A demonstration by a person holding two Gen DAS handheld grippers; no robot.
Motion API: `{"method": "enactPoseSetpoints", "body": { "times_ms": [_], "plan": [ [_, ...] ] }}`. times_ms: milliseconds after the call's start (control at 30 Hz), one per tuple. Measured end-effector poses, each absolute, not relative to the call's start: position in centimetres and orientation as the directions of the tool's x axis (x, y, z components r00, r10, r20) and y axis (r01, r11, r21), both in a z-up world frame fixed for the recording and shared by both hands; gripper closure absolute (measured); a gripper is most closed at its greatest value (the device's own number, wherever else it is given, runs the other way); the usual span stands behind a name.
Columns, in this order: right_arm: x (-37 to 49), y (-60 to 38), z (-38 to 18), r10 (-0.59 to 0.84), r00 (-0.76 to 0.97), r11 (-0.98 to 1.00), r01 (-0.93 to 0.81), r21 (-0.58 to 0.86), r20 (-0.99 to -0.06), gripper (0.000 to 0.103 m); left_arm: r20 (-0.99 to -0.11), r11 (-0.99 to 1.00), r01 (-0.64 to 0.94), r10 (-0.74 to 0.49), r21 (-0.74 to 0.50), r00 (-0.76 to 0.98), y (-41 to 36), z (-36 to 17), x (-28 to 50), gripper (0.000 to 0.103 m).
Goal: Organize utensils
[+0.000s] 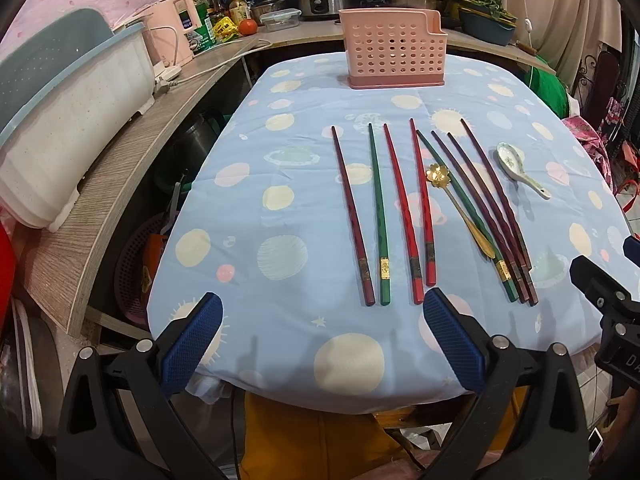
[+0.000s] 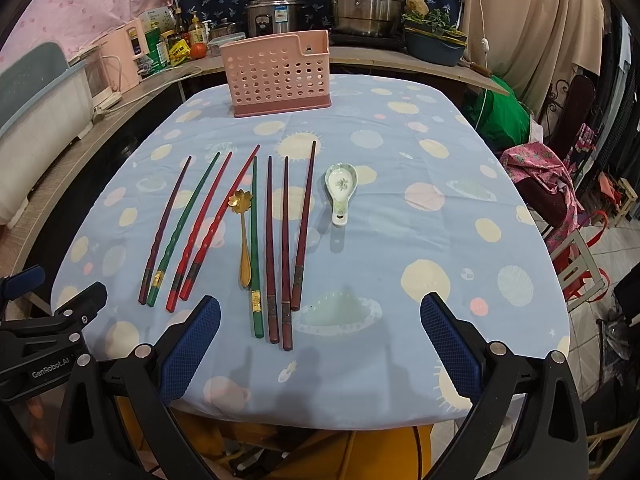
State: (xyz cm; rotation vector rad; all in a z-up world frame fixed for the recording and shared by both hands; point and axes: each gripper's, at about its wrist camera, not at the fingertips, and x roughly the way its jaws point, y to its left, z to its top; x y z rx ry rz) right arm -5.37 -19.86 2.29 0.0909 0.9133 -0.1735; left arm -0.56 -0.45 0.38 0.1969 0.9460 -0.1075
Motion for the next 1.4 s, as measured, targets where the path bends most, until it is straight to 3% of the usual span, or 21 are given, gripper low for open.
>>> {"method": "enactPoseSetpoints", "body": {
  "times_ms": [1400],
  "plan": [
    [-5.4,-19.8,2.3,-0.110,0.600,0.982,0.188,0.006,-0.792,0.007,-0.811,0.977,0.180,-0.013,0.114,0.585,-0.8,0.5,-1.0,0.007]
  ]
}}
